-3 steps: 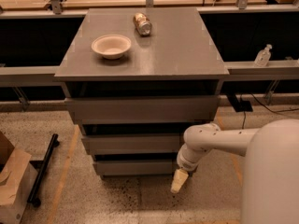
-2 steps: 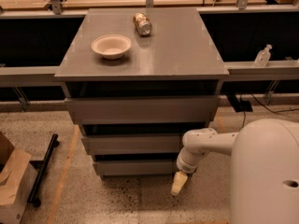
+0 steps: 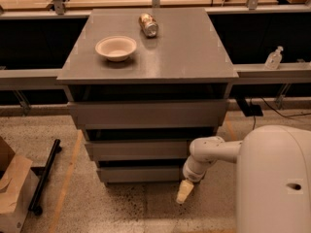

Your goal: Open bottom drawer

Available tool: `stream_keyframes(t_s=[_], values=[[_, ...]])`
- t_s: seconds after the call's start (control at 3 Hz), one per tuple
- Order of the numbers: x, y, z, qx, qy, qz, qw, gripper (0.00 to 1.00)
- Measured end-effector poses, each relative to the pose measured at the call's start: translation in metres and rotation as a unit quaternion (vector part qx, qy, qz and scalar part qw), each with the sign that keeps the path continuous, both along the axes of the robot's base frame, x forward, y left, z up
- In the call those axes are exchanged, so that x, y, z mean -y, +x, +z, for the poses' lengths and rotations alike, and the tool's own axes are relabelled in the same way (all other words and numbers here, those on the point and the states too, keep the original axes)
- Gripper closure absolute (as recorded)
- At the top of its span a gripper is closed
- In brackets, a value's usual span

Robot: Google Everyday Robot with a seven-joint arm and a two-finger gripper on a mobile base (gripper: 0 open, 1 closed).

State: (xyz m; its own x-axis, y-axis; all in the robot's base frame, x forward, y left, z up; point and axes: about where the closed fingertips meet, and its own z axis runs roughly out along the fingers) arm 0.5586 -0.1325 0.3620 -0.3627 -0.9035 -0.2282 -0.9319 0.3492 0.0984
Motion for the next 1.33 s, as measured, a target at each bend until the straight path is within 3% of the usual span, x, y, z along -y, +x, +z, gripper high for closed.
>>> stream_keyframes(t_s=[1.0, 1.33], values=[[-0.005, 0.039, -0.076, 0.022, -0.007, -0.008, 0.9997, 0.0], [-0.004, 0.054, -0.093, 0.029, 0.027, -0.017, 0.9991, 0.0]])
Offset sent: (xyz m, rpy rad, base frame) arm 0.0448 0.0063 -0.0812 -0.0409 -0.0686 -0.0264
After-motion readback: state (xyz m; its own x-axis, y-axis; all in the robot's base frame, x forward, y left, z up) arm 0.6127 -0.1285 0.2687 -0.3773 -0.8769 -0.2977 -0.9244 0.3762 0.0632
